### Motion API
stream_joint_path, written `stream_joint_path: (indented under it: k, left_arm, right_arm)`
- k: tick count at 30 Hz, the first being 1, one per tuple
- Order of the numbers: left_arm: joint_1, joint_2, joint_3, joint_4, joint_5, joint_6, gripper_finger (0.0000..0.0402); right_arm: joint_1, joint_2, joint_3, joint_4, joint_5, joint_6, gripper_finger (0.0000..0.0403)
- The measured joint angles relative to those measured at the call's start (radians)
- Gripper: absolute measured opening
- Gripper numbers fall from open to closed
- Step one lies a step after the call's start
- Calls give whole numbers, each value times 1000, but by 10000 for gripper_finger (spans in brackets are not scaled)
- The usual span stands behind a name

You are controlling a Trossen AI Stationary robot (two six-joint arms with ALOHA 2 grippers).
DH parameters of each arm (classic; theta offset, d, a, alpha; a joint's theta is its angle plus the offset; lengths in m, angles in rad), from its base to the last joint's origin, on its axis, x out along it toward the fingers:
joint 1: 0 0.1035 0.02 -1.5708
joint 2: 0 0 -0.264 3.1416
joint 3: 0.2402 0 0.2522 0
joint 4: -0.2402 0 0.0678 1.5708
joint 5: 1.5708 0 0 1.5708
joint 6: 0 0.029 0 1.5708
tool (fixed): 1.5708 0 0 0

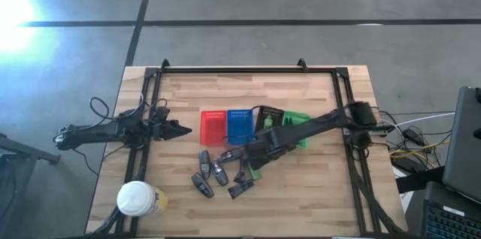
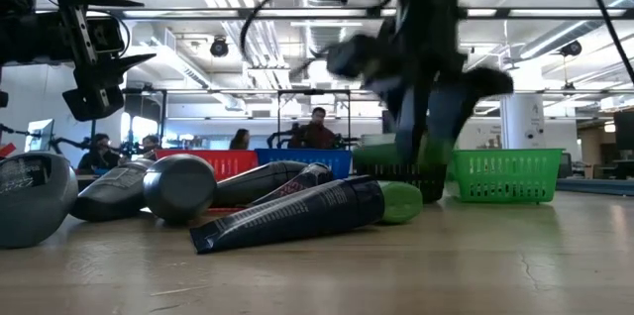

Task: Pick & Place Travel size toiletries
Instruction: Put the shampoo into the black bin

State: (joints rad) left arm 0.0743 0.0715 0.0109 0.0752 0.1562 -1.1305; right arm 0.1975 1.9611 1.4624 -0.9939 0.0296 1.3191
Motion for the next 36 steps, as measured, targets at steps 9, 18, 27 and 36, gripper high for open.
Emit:
stream_joint_path:
  k: [9,18,27,36]
  left_arm:
    - [0,0,0,2,-2,22,266]
    - [0,0,0,12,-21,35,266]
    - [0,0,0,12,-16,27,266]
    - [0,1,0,0,-16,39,266]
  right_arm:
    - [-77,-291,-44,-17,63,209,147]
    - [-249,-236,-202,180,-9,200,243]
    - [-128,-246,-135,189,-29,-8,339]
    - [0,-119,-106,212,-116,56,333]
